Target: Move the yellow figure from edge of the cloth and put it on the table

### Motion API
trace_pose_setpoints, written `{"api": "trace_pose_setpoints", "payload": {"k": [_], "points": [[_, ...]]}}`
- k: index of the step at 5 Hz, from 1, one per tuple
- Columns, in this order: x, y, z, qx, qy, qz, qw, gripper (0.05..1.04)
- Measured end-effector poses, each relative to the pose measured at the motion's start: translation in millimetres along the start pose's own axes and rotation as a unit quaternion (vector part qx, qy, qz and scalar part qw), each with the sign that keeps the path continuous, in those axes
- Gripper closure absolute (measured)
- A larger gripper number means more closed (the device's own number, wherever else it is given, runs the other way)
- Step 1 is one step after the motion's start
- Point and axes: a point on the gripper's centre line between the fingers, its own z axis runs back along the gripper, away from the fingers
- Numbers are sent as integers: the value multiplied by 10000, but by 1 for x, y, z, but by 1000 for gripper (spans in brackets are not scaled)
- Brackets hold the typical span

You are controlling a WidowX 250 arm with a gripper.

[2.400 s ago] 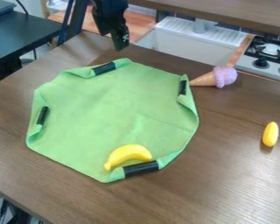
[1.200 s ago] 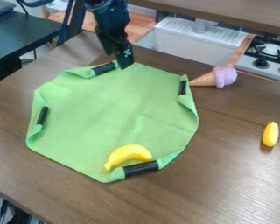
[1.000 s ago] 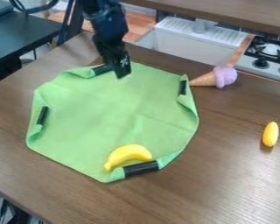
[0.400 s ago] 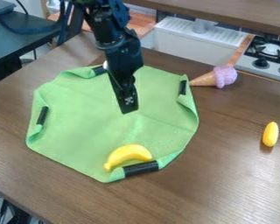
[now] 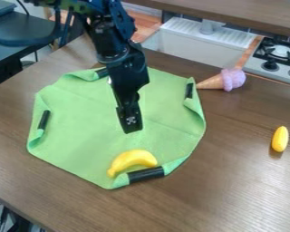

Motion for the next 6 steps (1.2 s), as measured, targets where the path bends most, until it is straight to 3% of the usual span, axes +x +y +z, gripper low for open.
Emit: {"api": "trace_pose_setpoints", "payload": {"k": [3,6], "points": [[-4,-22,-5,-459,143,-250,9985,83],[-5,-38,-10,-431,235,-481,9976,83]]}}
